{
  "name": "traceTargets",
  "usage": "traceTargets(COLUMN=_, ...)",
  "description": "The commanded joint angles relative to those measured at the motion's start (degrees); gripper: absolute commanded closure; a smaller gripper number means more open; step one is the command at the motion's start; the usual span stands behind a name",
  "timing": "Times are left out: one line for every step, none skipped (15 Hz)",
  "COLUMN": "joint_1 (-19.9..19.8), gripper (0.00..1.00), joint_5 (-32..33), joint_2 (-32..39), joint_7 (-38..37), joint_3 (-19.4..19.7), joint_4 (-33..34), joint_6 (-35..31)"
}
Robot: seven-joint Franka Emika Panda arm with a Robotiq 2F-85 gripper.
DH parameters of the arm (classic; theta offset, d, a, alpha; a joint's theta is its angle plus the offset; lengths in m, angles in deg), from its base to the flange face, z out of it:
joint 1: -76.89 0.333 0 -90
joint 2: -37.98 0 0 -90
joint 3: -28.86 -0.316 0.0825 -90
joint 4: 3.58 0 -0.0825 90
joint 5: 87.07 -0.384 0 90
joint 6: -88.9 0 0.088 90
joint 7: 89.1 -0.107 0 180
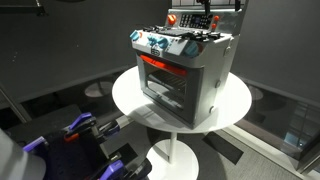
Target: Press the top button on the stove
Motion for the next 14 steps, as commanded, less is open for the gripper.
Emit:
traceTargets(joint_1=-0.1, gripper=0.00, joint_5=0.2, joint_2=4.5, joint_7=0.6, joint_3=0.3, joint_4=5.8, joint_6=0.4)
traceTargets(joint_1=-0.1, gripper=0.00, joint_5=0.3, joint_2=5.4, joint_7=0.5, joint_3=0.3, joint_4=6.8, joint_6=0.4)
traceTargets(joint_1=-0.1, gripper=0.00, joint_5=0.6, joint_2=6.4, joint_7=0.1, joint_3=0.4, joint_4=7.8, joint_6=0.3)
traceTargets(joint_1=0.0, gripper=0.00, joint_5=0.6, joint_2=7.3, joint_7=0.1, joint_3=0.5, joint_4=8.7, joint_6=0.4)
traceTargets(joint_1=0.0, gripper=0.00, joint_5=0.7, joint_2=8.2, joint_7=-0.1, joint_3=0.5, joint_4=9.7, joint_6=0.4)
traceTargets(joint_1=0.1, gripper=0.00, joint_5=0.7, joint_2=9.1, joint_7=-0.2, joint_3=0.6, joint_4=10.6, joint_6=0.4)
traceTargets(joint_1=0.1, gripper=0.00, joint_5=0.8, joint_2=9.8, joint_7=-0.3, joint_3=0.6, joint_4=11.3, joint_6=0.4)
traceTargets(joint_1=0.2, gripper=0.00, joint_5=0.8, joint_2=10.5, joint_7=-0.3, joint_3=0.7, joint_4=12.1, joint_6=0.4)
traceTargets(joint_1=0.3, gripper=0.00, joint_5=0.9, joint_2=11.0, joint_7=-0.5, joint_3=0.7, joint_4=12.7, joint_6=0.5)
traceTargets(joint_1=0.3, gripper=0.00, joint_5=1.0, joint_2=11.4, joint_7=-0.6, joint_3=0.8, joint_4=13.1, joint_6=0.4)
traceTargets(joint_1=0.4, gripper=0.00, joint_5=1.0, joint_2=11.6, joint_7=-0.7, joint_3=0.8, joint_4=13.4, joint_6=0.3)
traceTargets(joint_1=0.4, gripper=0.00, joint_5=0.9, joint_2=11.6, joint_7=-0.7, joint_3=0.8, joint_4=13.5, joint_6=0.1)
traceTargets(joint_1=0.4, gripper=0.00, joint_5=0.9, joint_2=11.7, joint_7=-0.7, joint_3=0.8, joint_4=13.6, joint_6=0.0)
traceTargets(joint_1=0.5, gripper=0.00, joint_5=0.9, joint_2=11.6, joint_7=-0.7, joint_3=0.7, joint_4=13.7, joint_6=0.0)
